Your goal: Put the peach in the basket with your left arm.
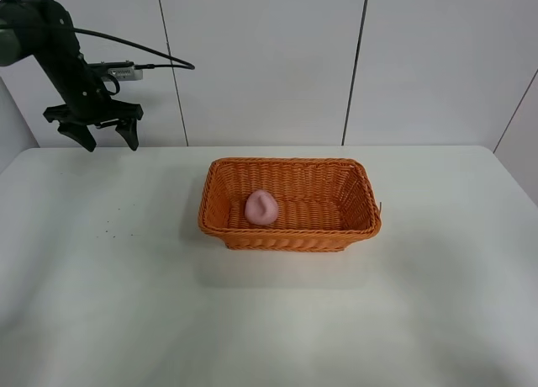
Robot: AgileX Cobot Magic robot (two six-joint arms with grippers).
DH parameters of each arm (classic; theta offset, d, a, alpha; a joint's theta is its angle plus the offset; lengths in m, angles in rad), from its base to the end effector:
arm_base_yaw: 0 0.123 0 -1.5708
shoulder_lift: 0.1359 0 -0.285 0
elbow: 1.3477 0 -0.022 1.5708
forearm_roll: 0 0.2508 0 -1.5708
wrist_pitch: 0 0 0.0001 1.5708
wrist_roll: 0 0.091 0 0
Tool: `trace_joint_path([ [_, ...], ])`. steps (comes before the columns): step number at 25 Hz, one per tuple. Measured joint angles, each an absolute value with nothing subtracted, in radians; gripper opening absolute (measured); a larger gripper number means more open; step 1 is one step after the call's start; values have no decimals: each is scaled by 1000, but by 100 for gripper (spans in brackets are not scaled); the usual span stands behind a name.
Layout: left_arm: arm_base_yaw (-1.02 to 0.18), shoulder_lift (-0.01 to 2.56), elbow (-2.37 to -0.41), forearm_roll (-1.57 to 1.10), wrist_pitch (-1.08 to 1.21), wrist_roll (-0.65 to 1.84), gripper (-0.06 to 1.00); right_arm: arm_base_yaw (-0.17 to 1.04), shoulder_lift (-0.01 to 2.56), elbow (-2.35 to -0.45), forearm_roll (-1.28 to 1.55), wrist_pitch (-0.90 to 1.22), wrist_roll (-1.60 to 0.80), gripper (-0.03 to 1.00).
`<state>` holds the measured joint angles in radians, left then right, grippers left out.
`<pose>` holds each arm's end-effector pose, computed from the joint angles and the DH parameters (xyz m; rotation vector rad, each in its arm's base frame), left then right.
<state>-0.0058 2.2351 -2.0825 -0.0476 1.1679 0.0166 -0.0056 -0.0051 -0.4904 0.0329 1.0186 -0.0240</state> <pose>0.4862 -0.0068 0.2413 0.0157 2.8032 -0.0633 -0.0028 0.0026 0.2781 -0.0191 2.0062 0.0202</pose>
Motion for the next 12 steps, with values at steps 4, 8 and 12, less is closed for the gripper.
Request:
trace_joint_path([
  [4,-6,2082,-1911,-55,1167,17,81,-6,-5,-490,33,1019,-24,69],
  [8,-6,1864,-1685,-55,1167,17,81,-6,-5,-490,33,1019,-24,69],
  [12,-6,1600,-1436,-55,1167,17,81,-6,-5,-490,33,1019,-24,69],
])
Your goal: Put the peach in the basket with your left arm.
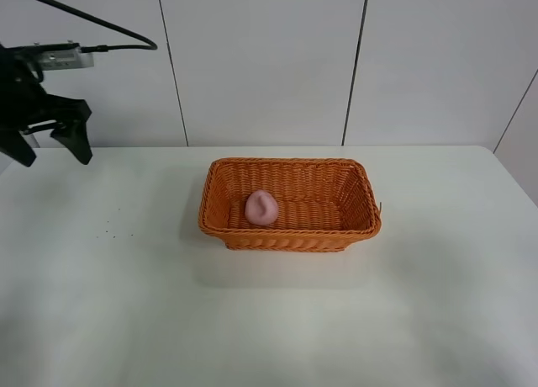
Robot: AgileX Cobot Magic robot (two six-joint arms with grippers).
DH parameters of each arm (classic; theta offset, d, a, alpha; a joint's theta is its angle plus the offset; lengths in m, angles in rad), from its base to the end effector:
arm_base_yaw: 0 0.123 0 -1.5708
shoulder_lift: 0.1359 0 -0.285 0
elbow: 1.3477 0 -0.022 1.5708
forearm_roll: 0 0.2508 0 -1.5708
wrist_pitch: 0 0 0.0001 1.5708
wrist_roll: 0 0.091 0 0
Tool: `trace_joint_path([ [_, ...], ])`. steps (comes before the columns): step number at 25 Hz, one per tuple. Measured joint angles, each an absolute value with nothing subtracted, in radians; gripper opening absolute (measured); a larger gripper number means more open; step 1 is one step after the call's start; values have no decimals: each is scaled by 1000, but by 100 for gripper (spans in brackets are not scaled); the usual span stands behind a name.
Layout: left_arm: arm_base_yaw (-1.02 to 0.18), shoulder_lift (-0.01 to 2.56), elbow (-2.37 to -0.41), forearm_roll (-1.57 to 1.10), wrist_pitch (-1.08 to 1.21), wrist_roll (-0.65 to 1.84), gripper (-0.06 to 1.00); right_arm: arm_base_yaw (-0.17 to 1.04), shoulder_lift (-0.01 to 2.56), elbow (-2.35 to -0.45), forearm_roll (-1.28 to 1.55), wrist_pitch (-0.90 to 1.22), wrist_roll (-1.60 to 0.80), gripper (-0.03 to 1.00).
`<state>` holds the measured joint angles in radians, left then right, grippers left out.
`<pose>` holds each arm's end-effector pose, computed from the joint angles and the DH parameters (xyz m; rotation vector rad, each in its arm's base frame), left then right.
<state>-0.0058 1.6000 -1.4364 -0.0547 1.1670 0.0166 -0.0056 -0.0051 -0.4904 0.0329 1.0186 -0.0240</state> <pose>0.3277 -0.0065 0.3208 0.0130 2.8131 -0.0733 -0.0028 0.0026 0.2781 -0.0191 2.0062 0.0202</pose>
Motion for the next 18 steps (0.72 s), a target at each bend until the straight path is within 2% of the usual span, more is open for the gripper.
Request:
trace_joint_path([
  [13,-6,704,-672,-35,1144,17,81,-6,-5,-490,33,1019,-24,69],
  [18,-6,376,-511,-35,1079,17,81,-6,-5,-490,33,1019,-24,69],
])
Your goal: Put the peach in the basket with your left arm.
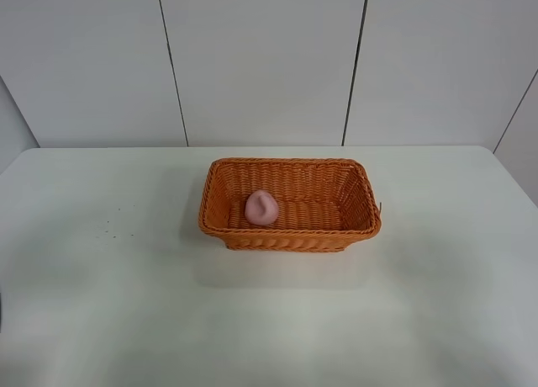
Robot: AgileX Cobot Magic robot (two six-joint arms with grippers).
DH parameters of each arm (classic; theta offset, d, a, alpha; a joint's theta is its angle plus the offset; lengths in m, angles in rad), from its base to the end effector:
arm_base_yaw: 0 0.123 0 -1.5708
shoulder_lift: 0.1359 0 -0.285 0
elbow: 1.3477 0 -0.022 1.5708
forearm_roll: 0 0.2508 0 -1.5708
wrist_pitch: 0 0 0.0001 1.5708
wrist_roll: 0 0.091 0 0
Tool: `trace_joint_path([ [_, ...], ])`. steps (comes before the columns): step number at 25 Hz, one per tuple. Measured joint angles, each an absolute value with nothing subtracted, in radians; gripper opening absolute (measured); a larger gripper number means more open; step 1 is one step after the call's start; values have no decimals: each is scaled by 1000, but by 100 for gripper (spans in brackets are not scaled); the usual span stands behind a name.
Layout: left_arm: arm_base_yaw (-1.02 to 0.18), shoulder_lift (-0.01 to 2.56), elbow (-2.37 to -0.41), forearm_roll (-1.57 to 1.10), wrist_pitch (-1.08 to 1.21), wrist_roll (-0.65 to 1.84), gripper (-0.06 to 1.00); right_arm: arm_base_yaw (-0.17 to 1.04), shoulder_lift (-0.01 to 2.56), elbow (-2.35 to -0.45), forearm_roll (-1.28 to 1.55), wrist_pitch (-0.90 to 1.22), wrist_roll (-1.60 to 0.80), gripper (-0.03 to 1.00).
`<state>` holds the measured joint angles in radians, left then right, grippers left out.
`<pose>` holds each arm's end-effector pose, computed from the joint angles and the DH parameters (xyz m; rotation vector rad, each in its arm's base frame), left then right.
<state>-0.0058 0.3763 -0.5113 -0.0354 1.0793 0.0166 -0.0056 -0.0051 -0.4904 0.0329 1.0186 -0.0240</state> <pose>0.0508 -0.0031 0.2706 0.0210 2.4274 -0.0406 -0.0028 0.0026 0.2781 -0.0191 2.0062 0.0202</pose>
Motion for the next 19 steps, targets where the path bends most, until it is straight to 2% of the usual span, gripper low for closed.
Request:
trace_joint_path([
  [10,-6,10,-503,-35,1062,20,81,-6,-5,-490,33,1019,-24,69],
  [19,-6,-3,-503,-35,1062,20,81,-6,-5,-490,33,1019,-24,69],
])
